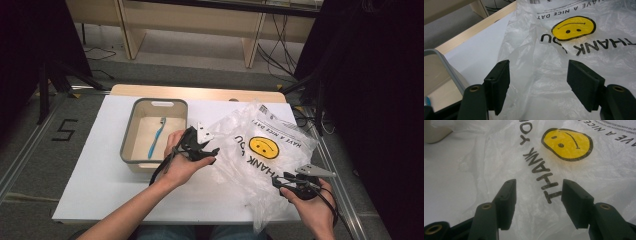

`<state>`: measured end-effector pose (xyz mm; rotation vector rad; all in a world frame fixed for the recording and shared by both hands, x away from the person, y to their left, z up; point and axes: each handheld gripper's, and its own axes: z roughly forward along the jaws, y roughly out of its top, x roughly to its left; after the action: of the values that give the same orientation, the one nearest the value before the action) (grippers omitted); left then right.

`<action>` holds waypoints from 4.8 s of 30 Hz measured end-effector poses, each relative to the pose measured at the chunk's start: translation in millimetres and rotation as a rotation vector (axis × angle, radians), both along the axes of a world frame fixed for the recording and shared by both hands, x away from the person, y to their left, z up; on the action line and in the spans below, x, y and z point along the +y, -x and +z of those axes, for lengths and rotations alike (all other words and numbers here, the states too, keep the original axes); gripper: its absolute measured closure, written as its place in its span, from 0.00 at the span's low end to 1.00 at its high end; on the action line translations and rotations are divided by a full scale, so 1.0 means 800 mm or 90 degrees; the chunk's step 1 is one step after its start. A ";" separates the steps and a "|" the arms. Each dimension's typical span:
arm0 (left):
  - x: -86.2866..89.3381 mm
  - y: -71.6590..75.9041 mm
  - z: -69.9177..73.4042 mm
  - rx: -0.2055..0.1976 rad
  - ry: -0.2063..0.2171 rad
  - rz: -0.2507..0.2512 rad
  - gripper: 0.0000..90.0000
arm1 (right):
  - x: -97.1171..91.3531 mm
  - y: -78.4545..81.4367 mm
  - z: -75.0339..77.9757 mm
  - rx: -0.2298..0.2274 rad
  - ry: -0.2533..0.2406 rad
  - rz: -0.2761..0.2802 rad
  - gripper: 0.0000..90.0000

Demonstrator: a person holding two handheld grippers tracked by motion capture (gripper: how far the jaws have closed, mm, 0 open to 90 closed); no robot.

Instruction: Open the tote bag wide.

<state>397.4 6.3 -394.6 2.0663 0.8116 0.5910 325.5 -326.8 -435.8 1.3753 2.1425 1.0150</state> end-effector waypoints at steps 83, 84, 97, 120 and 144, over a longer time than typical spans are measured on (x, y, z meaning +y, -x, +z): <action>-0.052 0.030 -0.104 0.081 -0.056 -0.145 0.99 | 0.119 -0.084 -0.031 0.055 0.124 0.160 1.00; -0.052 0.030 -0.104 0.081 -0.056 -0.145 0.99 | 0.118 -0.084 -0.028 0.048 0.118 0.157 1.00; -0.064 0.010 -0.122 0.071 -0.065 -0.128 0.99 | 0.106 -0.078 0.028 -0.074 0.068 0.098 1.00; -0.063 0.010 -0.123 0.073 -0.066 -0.129 0.99 | 0.094 -0.096 0.095 -0.205 0.009 0.020 1.00; -0.044 0.022 -0.096 0.050 -0.043 -0.130 0.79 | 0.096 -0.098 0.098 -0.208 0.000 0.025 1.00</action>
<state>379.8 -29.0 -471.2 2.2128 0.6222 0.4320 403.5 -249.7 -357.7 1.0844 1.9320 1.1638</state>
